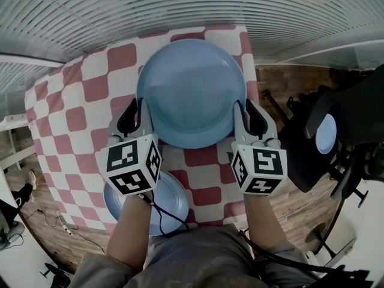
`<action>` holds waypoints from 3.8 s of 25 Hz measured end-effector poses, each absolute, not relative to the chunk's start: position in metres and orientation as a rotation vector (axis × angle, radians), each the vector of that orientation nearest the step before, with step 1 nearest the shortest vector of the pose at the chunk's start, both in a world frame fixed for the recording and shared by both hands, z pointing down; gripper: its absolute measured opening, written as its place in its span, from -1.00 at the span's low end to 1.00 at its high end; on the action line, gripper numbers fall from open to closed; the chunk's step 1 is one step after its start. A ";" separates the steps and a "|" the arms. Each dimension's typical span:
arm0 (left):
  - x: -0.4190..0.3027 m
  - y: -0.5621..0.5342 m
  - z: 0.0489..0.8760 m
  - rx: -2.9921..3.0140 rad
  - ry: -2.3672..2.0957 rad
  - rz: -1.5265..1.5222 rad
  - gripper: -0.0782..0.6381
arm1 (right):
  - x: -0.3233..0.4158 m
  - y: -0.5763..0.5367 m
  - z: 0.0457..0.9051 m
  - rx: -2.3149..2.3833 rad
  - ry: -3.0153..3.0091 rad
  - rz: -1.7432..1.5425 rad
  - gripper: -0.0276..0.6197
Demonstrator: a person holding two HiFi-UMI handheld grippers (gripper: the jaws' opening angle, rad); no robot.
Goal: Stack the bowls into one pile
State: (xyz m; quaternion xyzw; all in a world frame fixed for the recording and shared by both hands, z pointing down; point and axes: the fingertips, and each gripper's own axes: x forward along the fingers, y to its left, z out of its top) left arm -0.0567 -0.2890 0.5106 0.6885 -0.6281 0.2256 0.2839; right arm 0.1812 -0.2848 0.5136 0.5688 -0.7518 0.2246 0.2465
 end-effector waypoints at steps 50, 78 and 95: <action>-0.161 0.011 0.322 1.712 -2.055 0.370 -0.61 | 0.058 -0.078 0.318 1.277 -2.461 0.255 -0.65; -0.171 0.040 0.490 1.559 -1.799 0.531 -0.61 | 0.052 -0.040 0.486 1.148 -2.174 0.460 -0.62; -0.170 0.027 0.507 1.551 -1.803 0.568 -0.60 | 0.056 -0.046 0.508 1.143 -2.148 0.468 -0.61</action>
